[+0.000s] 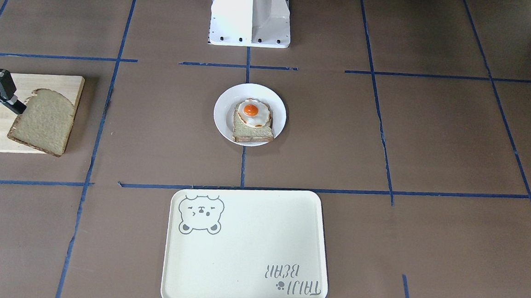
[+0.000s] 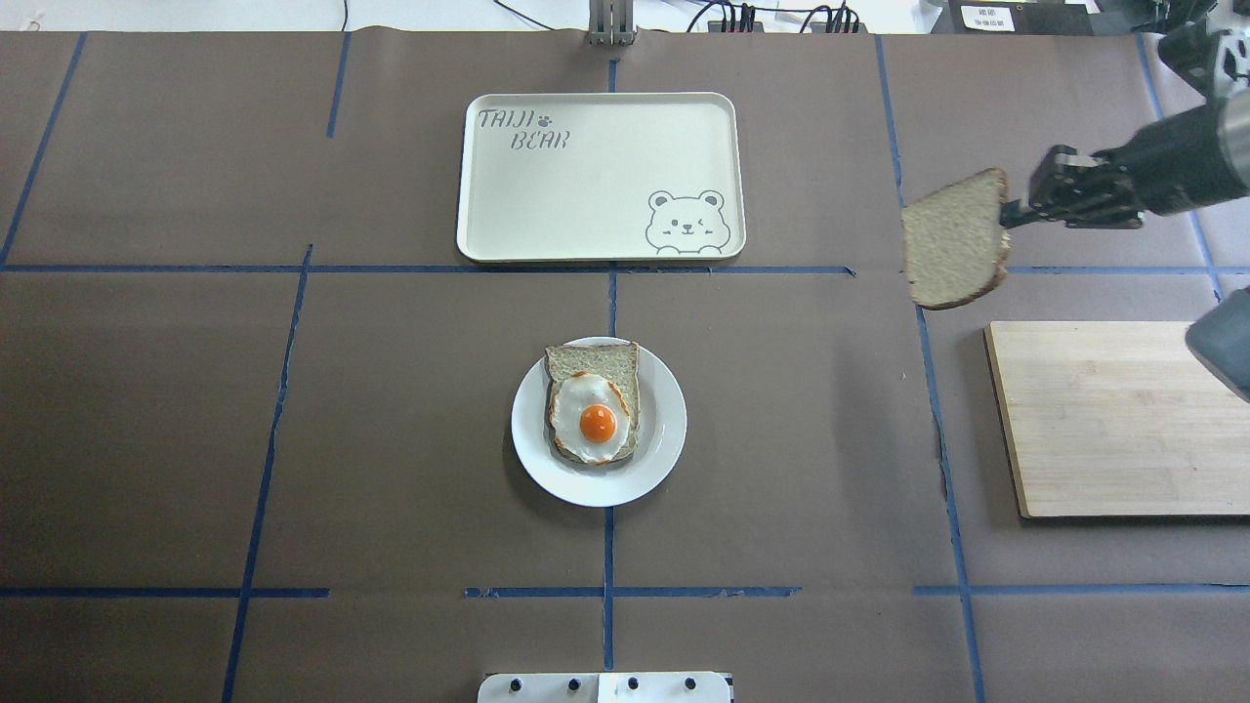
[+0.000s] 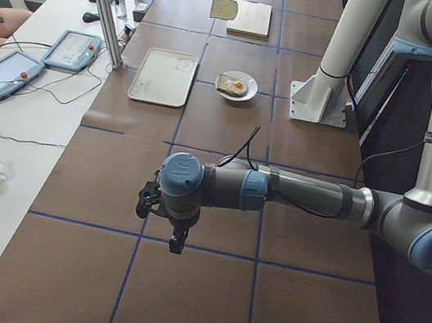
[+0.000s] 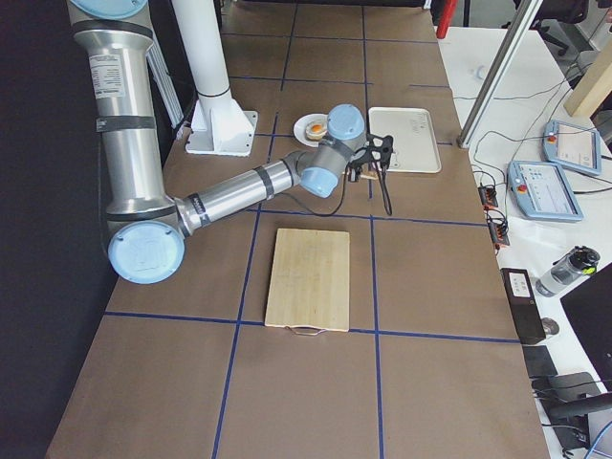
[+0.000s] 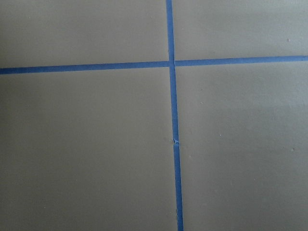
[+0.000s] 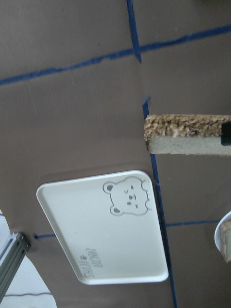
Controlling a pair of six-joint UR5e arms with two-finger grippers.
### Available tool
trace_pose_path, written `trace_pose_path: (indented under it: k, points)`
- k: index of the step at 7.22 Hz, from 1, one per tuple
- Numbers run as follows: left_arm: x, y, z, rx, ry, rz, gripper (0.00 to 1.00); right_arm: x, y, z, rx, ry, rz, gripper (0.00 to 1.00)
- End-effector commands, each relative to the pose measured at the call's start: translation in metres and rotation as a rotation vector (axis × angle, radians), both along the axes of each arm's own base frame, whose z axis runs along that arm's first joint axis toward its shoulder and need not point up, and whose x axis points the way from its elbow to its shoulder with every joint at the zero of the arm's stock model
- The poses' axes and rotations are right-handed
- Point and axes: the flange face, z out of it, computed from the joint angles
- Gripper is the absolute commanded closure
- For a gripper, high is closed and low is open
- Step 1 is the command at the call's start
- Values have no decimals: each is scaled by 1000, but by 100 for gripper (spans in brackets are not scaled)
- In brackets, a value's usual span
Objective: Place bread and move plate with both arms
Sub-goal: 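Lift the bread with the right gripper and carry it over the plate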
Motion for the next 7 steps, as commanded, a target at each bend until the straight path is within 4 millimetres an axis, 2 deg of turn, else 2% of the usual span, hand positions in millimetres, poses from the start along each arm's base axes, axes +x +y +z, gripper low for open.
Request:
trace_pose_path:
  k: [1,3,4,5,6,7]
  points:
    - [0,2,2,-7,-1,0,0,-98,23,-88,47,-85,-34,100]
    - [0,3,10,-25,2,0,0,-199,83,-124,113,-108,-32,100]
    - [0,3,10,-25,2,0,0,-247,119,-133,139,-107,-21,100]
    - [0,3,11,-27,2,0,0,-273,141,-131,167,-86,29,100]
    - [0,3,11,-27,2,0,0,-289,150,-124,170,-63,34,100]
    - [0,3,11,-27,2,0,0,-302,149,-114,164,-37,28,100]
